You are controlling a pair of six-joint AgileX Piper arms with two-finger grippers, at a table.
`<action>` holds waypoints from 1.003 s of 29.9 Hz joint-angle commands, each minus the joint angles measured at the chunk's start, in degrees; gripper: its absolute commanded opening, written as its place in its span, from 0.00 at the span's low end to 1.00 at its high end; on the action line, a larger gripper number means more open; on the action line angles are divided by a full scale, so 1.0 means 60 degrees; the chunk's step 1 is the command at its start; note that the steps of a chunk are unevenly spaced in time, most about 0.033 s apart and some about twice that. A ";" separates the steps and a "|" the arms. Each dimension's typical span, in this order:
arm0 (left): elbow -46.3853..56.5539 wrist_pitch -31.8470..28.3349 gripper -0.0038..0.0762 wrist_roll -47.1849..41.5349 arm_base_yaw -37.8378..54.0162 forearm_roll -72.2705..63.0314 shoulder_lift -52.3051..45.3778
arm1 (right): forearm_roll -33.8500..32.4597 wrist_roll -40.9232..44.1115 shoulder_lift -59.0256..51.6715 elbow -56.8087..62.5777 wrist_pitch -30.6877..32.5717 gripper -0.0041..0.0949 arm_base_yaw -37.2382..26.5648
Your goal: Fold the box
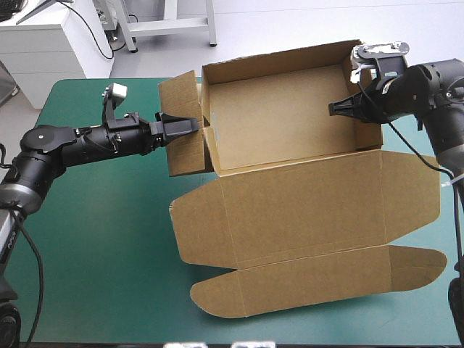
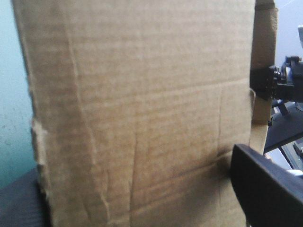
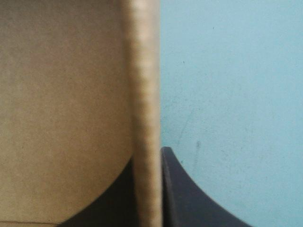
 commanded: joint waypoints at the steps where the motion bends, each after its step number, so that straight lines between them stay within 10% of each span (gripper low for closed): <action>1: -0.0231 -0.0150 0.84 -0.0294 -0.0052 -0.0595 -0.0361 | 0.0355 0.0103 -0.0376 -0.0281 -0.0655 0.02 0.0063; 30: -0.1341 0.0608 0.73 -0.0434 0.0213 0.0682 -0.0380 | -0.2372 0.0187 -0.0358 -0.0281 -0.0142 0.02 0.0651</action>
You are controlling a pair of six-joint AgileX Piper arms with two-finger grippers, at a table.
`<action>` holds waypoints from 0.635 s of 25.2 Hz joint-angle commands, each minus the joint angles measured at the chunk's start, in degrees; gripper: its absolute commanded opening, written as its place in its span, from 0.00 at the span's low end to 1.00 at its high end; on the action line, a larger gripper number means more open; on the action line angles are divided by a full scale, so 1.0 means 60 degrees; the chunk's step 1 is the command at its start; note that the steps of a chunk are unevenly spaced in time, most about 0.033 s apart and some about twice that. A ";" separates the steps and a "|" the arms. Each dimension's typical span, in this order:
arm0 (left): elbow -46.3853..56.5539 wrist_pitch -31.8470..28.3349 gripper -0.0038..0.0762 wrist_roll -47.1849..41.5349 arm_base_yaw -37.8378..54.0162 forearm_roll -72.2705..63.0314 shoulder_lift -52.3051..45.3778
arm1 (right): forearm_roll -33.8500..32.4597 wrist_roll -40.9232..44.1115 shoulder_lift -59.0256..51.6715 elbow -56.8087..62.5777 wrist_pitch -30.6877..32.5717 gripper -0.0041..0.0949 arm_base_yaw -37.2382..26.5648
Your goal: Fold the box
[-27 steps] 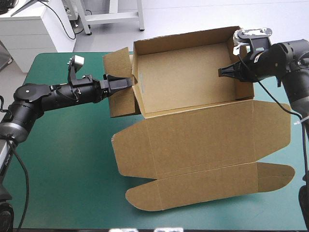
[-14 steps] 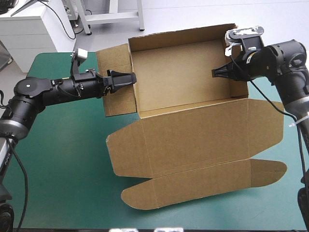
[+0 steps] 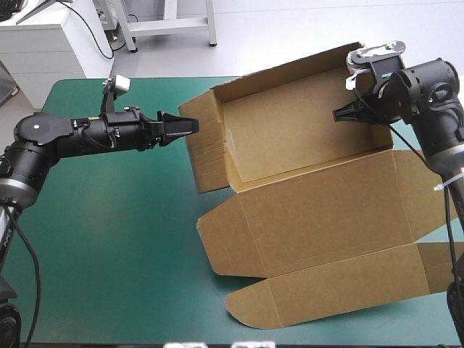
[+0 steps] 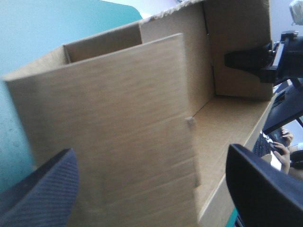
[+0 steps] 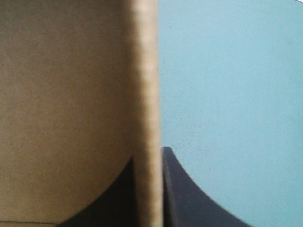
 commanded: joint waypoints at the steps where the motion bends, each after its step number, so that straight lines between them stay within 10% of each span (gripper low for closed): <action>1: -0.0333 0.0074 0.70 -0.0276 0.0458 -0.0446 -0.0380 | -0.0164 0.0021 -0.0358 -0.0281 -0.0391 0.02 -0.0067; 5: -0.0333 0.0429 0.58 -0.0312 0.1386 -0.0446 -0.0380 | -0.0164 0.0021 -0.0358 -0.0281 -0.0391 0.02 -0.0067; 11: -0.0333 0.1104 0.03 -0.0294 0.2895 -0.0431 -0.0380 | -0.0071 0.0021 -0.0358 -0.0281 -0.0391 0.02 -0.0067; 16: -0.0333 0.0979 0.04 -0.0248 0.3875 0.0508 -0.0363 | 0.0206 0.0021 -0.0376 -0.0281 -0.0104 0.02 -0.0067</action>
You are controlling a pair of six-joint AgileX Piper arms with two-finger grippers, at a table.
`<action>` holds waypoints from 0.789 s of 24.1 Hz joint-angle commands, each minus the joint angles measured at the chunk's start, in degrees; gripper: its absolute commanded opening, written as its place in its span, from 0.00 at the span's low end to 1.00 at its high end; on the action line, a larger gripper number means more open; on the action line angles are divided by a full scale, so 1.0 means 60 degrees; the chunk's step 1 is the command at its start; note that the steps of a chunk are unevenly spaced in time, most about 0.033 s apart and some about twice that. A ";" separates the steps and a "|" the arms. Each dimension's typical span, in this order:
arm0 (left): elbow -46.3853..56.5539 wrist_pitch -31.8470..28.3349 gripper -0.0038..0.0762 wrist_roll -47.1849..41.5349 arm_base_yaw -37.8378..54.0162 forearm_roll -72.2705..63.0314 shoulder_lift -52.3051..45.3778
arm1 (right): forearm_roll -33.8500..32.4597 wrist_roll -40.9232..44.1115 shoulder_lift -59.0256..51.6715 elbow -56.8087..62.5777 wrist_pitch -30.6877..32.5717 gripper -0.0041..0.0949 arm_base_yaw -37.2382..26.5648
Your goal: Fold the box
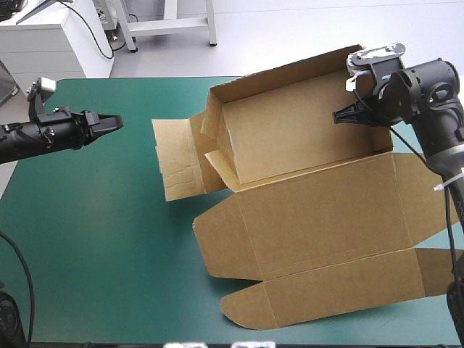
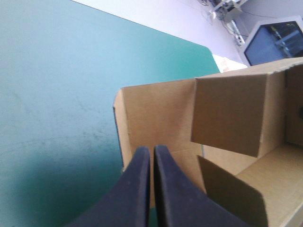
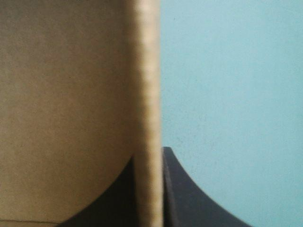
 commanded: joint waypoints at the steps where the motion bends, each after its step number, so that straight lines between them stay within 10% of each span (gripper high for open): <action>1: -0.0310 -0.0207 0.04 -0.0013 0.0301 0.0149 -0.0363 | 0.0225 0.0000 -0.0401 -0.0281 -0.0264 0.02 -0.0046; 19: -0.0218 -0.0487 0.04 0.0138 0.0321 0.0306 0.1589 | 0.2554 -0.0668 -0.1728 -0.0319 -0.1057 0.02 -0.0026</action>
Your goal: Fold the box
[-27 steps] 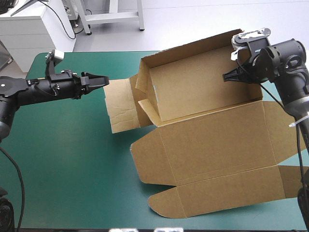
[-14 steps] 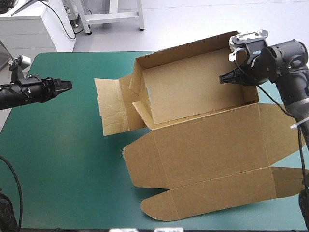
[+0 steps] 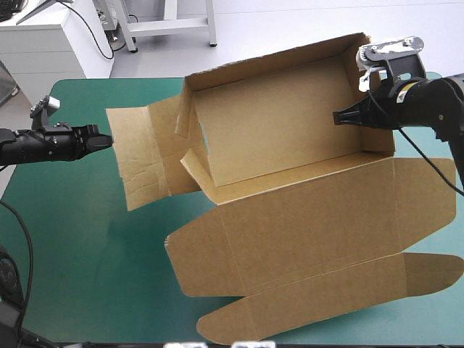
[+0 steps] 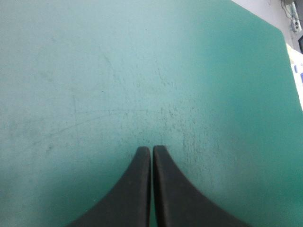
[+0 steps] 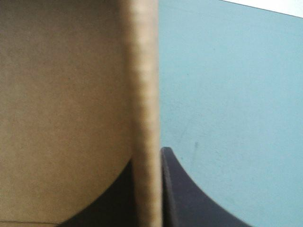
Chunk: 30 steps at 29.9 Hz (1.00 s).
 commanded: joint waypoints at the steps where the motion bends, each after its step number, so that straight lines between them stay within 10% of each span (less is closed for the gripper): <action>1: -0.0225 0.0026 0.04 0.0033 -0.0114 -0.1112 -0.0049 | 0.1007 -0.0196 -0.0294 -0.0311 -0.1109 0.02 -0.0027; 30: -0.0225 0.0050 0.04 -0.0308 -0.3154 -0.2147 -0.0850 | -0.0121 -0.0096 0.0306 -0.0311 -0.1879 0.02 -0.0027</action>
